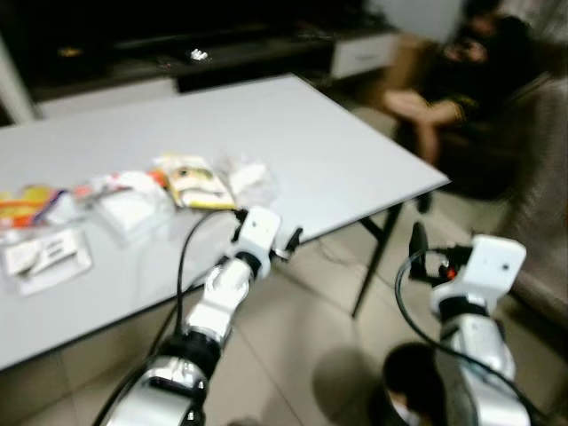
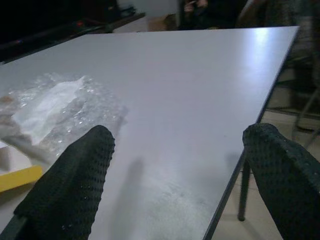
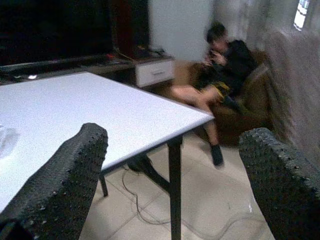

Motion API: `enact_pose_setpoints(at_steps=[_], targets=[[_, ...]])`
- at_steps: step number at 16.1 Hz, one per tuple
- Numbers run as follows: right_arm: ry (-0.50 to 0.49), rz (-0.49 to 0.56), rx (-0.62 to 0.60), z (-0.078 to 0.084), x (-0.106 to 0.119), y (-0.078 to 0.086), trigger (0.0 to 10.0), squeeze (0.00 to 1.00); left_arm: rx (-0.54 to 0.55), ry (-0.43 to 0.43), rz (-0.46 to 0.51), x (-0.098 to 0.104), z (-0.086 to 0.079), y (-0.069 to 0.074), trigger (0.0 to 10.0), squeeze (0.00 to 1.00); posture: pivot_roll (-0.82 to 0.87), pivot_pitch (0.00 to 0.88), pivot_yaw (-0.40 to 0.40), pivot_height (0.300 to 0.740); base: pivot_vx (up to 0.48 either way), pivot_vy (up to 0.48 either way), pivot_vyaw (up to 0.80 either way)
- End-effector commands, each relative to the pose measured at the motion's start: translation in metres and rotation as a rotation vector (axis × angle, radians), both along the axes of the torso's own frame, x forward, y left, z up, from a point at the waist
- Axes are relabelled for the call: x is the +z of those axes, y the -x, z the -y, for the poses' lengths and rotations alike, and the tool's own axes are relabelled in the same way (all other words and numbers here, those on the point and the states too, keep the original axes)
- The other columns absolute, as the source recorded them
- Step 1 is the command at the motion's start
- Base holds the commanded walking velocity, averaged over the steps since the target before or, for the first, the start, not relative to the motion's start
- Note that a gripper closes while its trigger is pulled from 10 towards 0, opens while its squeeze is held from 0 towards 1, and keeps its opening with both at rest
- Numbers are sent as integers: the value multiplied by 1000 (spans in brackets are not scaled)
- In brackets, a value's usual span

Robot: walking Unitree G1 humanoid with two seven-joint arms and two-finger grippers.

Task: Picking trash to rubbish bin

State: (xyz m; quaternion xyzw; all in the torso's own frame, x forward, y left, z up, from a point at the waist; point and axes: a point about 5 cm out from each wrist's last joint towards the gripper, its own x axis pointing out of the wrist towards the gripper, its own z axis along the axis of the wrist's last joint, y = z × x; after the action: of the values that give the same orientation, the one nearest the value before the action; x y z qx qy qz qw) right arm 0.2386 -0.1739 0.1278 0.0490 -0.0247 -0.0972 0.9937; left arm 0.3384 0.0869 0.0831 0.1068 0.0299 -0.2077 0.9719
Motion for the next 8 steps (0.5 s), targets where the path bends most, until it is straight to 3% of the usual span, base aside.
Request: enact_pose_setpoints(at_steps=[1, 2, 5, 8], targets=[[7, -1, -20, 5, 3, -1, 10000, 0, -16, 19, 8, 7, 6, -3, 10000, 0, 89, 30, -19, 740, 0, 0, 0], [38, 15, -38, 5, 4, -3, 10000, 0, -8, 27, 13, 10, 8, -5, 10000, 0, 88, 28, -22, 740, 0, 0, 0], [-26, 27, -59, 6, 3, -4, 10000, 0, 62, -4, 5, 10, 3, -9, 10000, 0, 91, 28, -19, 740, 0, 0, 0], [62, 10, -91, 9, 3, -2, 10000, 0, 115, 1, 13, 11, -11, -13, 10000, 0, 91, 31, -19, 740, 0, 0, 0]])
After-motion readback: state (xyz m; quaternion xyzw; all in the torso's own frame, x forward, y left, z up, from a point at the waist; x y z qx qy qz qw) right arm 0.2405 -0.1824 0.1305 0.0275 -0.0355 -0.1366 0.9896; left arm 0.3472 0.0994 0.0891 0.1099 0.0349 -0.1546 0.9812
